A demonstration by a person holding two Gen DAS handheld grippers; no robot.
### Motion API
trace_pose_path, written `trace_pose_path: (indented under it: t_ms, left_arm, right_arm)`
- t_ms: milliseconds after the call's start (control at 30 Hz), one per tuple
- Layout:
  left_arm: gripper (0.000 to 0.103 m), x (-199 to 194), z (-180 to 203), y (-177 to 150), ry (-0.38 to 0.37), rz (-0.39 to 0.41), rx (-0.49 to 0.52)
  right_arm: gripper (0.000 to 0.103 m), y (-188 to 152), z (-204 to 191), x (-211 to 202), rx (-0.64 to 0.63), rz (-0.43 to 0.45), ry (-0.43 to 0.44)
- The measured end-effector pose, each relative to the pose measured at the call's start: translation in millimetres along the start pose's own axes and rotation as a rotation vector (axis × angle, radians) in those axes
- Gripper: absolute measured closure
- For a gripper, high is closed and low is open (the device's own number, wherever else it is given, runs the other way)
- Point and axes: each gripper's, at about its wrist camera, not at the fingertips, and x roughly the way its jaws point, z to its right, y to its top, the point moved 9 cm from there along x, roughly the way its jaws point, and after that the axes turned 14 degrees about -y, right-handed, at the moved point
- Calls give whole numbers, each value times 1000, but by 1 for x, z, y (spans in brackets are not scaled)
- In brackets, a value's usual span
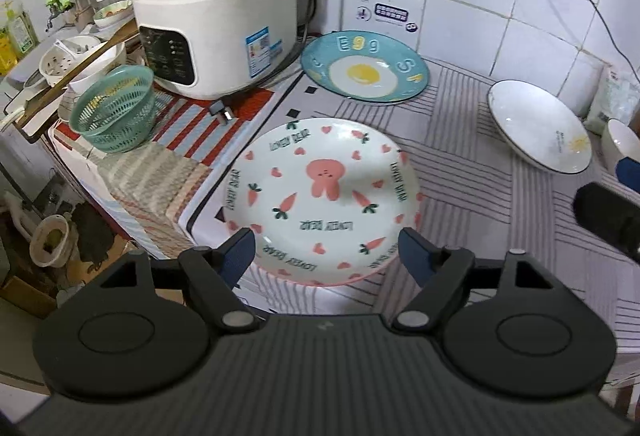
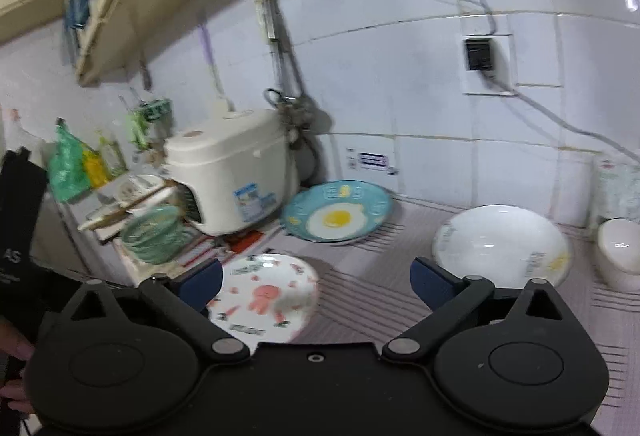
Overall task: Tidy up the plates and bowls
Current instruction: 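Move the right tool to the bunny plate rim and grasp it, then lift the bunny plate with the right tool and stand it against the wall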
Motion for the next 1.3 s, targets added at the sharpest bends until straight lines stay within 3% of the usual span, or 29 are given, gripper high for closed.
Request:
trace_pose_path:
  t_ms: [233,433,633,967,1067,1167,1300]
  left_arm:
    - [19,17,-20,-17,12,7,3]
    - [19,41,-38,-22,3,0,-7]
    - [19,67,-59,-23,13,-24,-26]
    - [21,88,-70,-19,-33,-90,-20]
    - [25,93,-76,-19,-41,-106,-30]
    - [41,99,-84,-22,-57,-133,-75]
    - [43,104,-93,-25,-51,-141,-87]
  right_arm:
    - [1,-24,-19,27,19,-51,0]
    - [2,-53,-28,64,68,-162,27]
    - [10,-82,-33,103,117,-255,48]
    - [42,-100,-36,140,193,-350,49]
    - [53,-102,-38,145,195,-364,54]
    - [76,-106,-42,148,187,-386,54]
    - [83,-106,-44,149,203,-392,56]
